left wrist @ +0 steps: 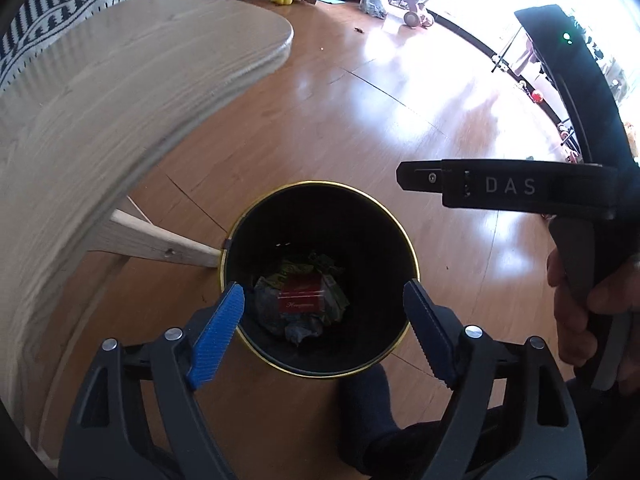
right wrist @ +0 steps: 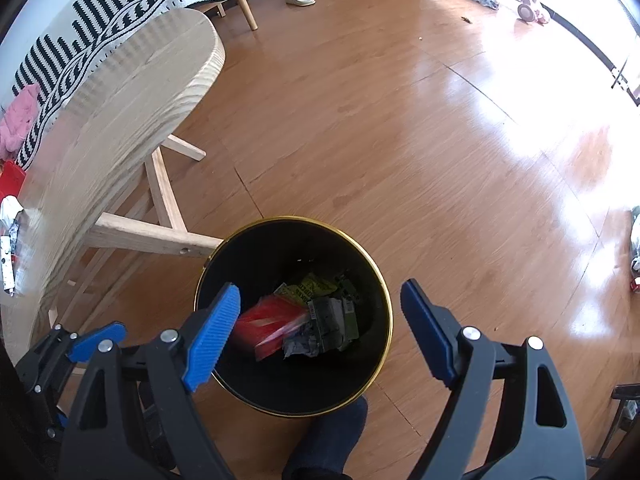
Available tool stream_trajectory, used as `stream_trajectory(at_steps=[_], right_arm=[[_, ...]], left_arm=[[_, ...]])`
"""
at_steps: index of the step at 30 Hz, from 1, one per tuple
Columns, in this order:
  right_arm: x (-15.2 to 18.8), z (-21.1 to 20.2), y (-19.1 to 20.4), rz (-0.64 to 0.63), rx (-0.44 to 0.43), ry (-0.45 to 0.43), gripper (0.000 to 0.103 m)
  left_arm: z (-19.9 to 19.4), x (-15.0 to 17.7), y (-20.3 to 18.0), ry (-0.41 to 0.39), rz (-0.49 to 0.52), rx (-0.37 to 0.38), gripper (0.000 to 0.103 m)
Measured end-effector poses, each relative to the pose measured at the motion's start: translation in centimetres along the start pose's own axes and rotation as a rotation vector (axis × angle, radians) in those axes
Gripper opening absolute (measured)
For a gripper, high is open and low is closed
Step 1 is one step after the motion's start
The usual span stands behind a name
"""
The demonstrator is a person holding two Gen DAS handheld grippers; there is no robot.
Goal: Collect trash
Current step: 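Grasp the white printed wrapper with the left tool while the right tool grasps the white strip wrapper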
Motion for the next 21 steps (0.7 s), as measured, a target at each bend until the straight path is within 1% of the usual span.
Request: stream_trajectory(at_steps=[3,5,7,9,10,13,15,18,19,21], right_arm=[[-0.4,-0.9,1.4,-0.019,0.003,-0.024,0.080],[-0.9,-1.8,2.6,-0.037,-0.003,-0.047,0.080],[-1.4,-2.8,4.2,-0.059,-0.015,-0.079,0.080],[-1.9,-4.0,6.8,-0.092,-0.036,-0.114,0.081],[-2.1,-4.3,7.8,-0.106,-0.048,-0.122,0.081],[-2.6,-5.5,13.3,-0.170,-0.120,-0.153,0.083],[-2.9,-5.8,17.2,-0.211,-0.171,-0.163,0.083],[-2.9,-5.8,23.1,-0.269,-0.241,-0.155,0.083],[-2.7,-5.7,25.6,-0.298,-0.266,-0.149,0.083],[-2.4,-5.7,29.3,-0.343,-0.288,-0.143,0.083]], left_arm=[[-1.7,0.0,1.2,-0.028,-0.005,-0.021,0.080],[-3.1,-0.2,2.4,-0.054,-0.015,-0.045,0.083],[-5.1,-0.3,4.0,-0.093,-0.028,-0.079,0.087],[-7.6,-0.4,6.3,-0.145,-0.051,-0.126,0.089],[-9.2,-0.5,7.9,-0.176,-0.069,-0.165,0.090],[-12.3,-0.4,12.1,-0.236,-0.119,-0.237,0.090],[-14.7,0.3,15.6,-0.267,-0.180,-0.296,0.090],[-18.0,2.3,21.5,-0.290,-0.298,-0.377,0.090],[-18.6,2.7,22.9,-0.294,-0.327,-0.393,0.090],[-20.3,4.3,26.6,-0.294,-0.398,-0.449,0.090]])
Point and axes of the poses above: each gripper's, at about its wrist camera, not at the fingertips, and z roughly the way its jaws point, y to its left, x to its underside, the point moved 5 cm from there along z, roughly the way its jaws point, and after that the axes turned 4 degrees about -y, right-handed, at the moved point
